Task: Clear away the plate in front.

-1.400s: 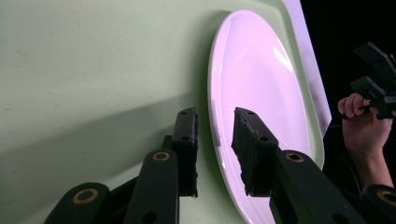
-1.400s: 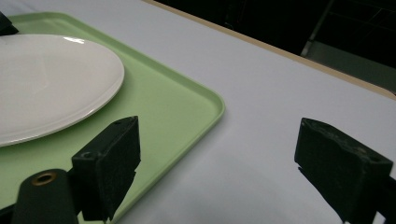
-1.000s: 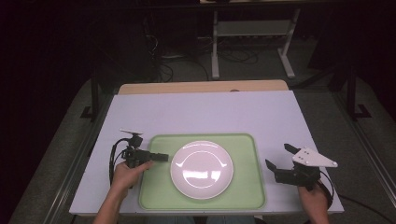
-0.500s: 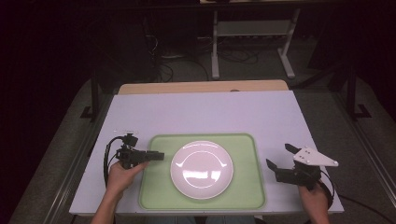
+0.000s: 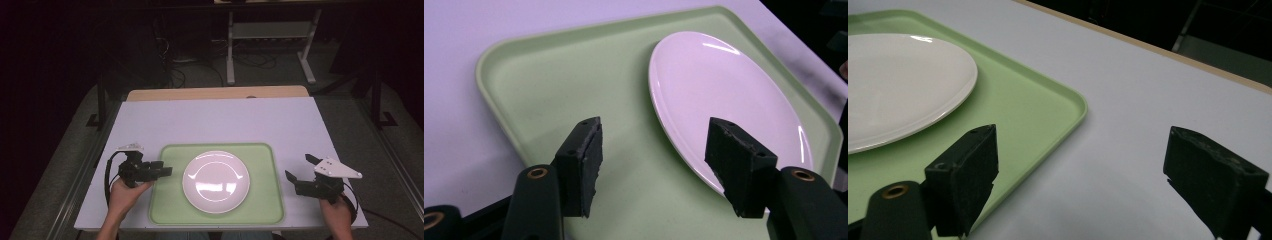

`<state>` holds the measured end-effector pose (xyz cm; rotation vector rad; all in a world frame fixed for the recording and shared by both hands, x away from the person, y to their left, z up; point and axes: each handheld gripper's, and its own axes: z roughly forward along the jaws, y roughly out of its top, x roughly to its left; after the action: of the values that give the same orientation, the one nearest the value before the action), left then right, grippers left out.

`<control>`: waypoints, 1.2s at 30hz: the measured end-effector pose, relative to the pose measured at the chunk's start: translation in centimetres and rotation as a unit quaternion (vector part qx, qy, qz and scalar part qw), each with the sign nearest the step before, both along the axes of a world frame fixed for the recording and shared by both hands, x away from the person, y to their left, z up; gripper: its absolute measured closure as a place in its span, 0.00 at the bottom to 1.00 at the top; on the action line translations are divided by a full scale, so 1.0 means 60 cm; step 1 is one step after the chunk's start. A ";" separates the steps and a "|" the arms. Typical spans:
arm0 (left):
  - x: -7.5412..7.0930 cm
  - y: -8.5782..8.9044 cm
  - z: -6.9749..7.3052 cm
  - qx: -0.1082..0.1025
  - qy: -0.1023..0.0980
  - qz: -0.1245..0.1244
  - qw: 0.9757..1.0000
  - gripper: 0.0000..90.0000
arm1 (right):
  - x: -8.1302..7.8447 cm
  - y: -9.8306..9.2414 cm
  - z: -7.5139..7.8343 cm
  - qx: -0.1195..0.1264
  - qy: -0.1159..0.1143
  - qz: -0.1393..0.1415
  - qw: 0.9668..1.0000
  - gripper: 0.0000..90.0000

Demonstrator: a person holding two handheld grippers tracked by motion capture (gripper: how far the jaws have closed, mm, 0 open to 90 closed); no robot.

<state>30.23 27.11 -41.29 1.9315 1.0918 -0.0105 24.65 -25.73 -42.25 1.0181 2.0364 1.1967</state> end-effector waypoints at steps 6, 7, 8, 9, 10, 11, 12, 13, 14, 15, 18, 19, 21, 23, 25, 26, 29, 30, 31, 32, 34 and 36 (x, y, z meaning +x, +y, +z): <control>-0.015 0.001 0.010 0.018 -0.039 0.001 0.999 0.38 | 0.000 -0.003 0.000 0.000 -0.001 -0.001 1.000 0.15; -0.018 0.002 0.012 0.028 -0.047 0.001 0.999 0.35 | 0.000 -0.003 0.000 0.000 -0.001 -0.002 1.000 0.15; -0.021 0.004 0.014 0.036 -0.056 0.003 0.998 0.33 | 0.000 -0.004 0.000 0.001 -0.001 -0.003 1.000 0.15; -0.023 0.005 0.015 0.039 -0.061 0.002 0.997 0.32 | 0.001 -0.005 -0.001 0.002 0.000 -0.004 1.000 0.15; -0.023 0.005 0.015 0.039 -0.061 0.002 0.997 0.31 | 0.001 -0.005 -0.001 0.002 0.000 -0.004 1.000 0.15; -0.028 0.007 0.018 0.046 -0.071 0.003 0.996 0.31 | 0.001 -0.006 -0.001 0.002 0.000 -0.004 1.000 0.15; -0.030 0.008 0.019 0.049 -0.076 0.002 0.996 0.29 | 0.001 -0.007 -0.001 0.002 0.001 -0.007 1.000 0.15; -0.032 0.009 0.021 0.051 -0.079 0.002 0.996 0.27 | 0.002 -0.008 -0.002 0.001 0.002 -0.007 1.000 0.15; -0.036 0.013 0.023 0.052 -0.087 0.000 0.995 0.27 | 0.002 -0.009 -0.002 0.001 0.002 -0.008 1.000 0.15; -0.038 0.014 0.024 0.052 -0.089 0.000 0.995 0.27 | 0.002 -0.010 -0.002 0.000 0.002 -0.009 1.000 0.15; -0.048 0.021 0.027 0.057 -0.105 -0.003 0.993 0.26 | 0.002 -0.012 -0.003 0.002 0.004 -0.011 1.000 0.15; -0.052 0.024 0.027 0.058 -0.107 -0.003 0.993 0.26 | 0.002 -0.013 -0.004 0.002 0.004 -0.010 1.000 0.15; -0.058 0.028 0.026 0.068 -0.108 -0.001 0.992 0.26 | 0.002 -0.014 -0.005 0.000 0.006 -0.010 1.000 0.15; -0.065 0.031 0.025 0.079 -0.114 0.000 0.990 0.25 | 0.004 -0.014 -0.006 0.000 0.009 -0.008 1.000 0.15; -0.076 0.032 0.023 0.094 -0.120 -0.003 0.988 0.26 | 0.004 -0.014 -0.006 -0.002 0.011 -0.007 1.000 0.15; -0.081 0.032 0.021 0.102 -0.125 -0.003 0.987 0.26 | 0.005 -0.014 -0.007 -0.003 0.011 -0.007 1.000 0.15; -0.092 0.032 0.015 0.109 -0.129 0.000 0.986 0.26 | 0.007 -0.014 -0.009 -0.006 0.015 -0.006 1.000 0.15; -0.095 0.032 0.014 0.110 -0.130 0.000 0.985 0.26 | 0.008 -0.013 -0.009 -0.007 0.016 -0.006 1.000 0.15; -0.096 0.032 0.012 0.108 -0.131 0.000 0.985 0.25 | 0.008 -0.014 -0.010 -0.007 0.016 -0.006 1.000 0.15; -0.098 0.032 0.011 0.106 -0.132 0.000 0.986 0.25 | 0.008 -0.014 -0.009 -0.007 0.016 -0.005 1.000 0.15; -0.101 0.032 0.010 0.098 -0.134 -0.003 0.986 0.25 | 0.006 -0.014 -0.009 -0.006 0.015 -0.004 1.000 0.15; -0.102 0.032 0.010 0.093 -0.134 -0.006 0.987 0.25 | 0.004 -0.011 -0.008 -0.006 0.012 0.000 1.000 0.15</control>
<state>24.11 29.01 -40.70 2.0340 0.9279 0.3463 24.90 -26.42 -42.76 1.0322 2.0601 1.1754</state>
